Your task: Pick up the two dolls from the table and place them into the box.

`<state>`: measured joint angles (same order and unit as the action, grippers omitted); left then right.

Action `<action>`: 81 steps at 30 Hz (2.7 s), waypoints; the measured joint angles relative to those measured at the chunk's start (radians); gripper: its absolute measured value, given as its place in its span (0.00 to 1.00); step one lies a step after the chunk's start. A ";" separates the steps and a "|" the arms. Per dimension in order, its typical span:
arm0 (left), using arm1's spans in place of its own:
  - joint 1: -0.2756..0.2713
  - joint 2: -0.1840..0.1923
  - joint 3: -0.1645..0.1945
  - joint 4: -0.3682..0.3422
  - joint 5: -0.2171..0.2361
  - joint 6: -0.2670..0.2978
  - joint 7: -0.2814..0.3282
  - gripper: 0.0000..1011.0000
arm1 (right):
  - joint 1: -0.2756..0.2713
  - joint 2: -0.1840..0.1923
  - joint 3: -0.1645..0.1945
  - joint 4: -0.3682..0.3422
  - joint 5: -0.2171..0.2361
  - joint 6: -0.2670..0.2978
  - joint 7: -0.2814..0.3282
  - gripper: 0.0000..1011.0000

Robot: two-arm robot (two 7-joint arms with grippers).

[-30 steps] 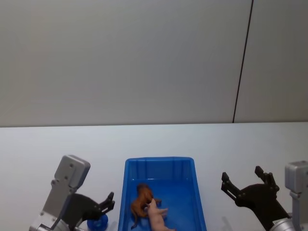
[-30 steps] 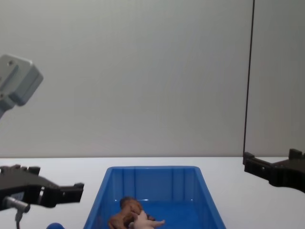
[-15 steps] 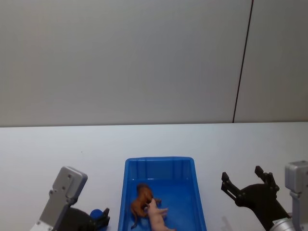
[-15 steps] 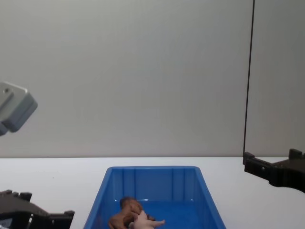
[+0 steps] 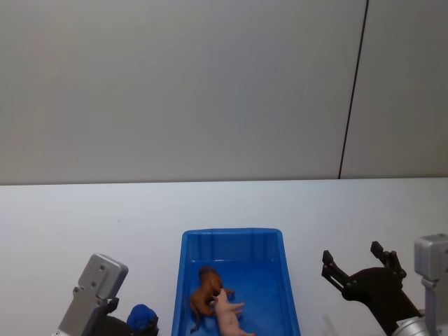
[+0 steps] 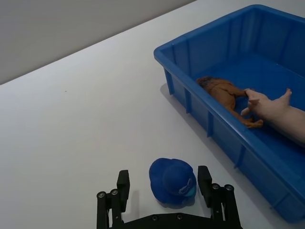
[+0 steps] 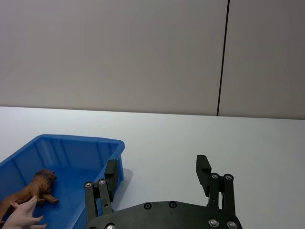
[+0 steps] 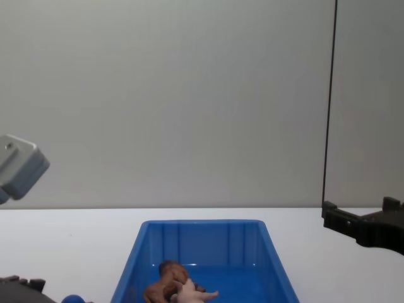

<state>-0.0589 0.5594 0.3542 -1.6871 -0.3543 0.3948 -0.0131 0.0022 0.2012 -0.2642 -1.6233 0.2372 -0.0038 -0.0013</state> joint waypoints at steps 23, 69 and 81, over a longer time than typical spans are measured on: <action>-0.010 -0.023 0.002 0.063 0.017 -0.057 -0.064 0.31 | 0.000 0.000 0.000 0.000 0.000 0.000 0.000 0.99; -0.078 -0.032 -0.028 -0.036 0.092 -0.316 -0.291 0.16 | 0.000 0.000 0.000 0.000 0.000 0.000 0.000 0.99; -0.137 -0.068 -0.012 0.009 0.083 -0.355 -0.479 0.51 | 0.000 0.000 0.000 0.000 0.000 0.000 0.000 0.99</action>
<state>-0.1963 0.4911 0.3420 -1.6784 -0.2710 0.0401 -0.4926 0.0021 0.2012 -0.2641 -1.6232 0.2372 -0.0038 -0.0013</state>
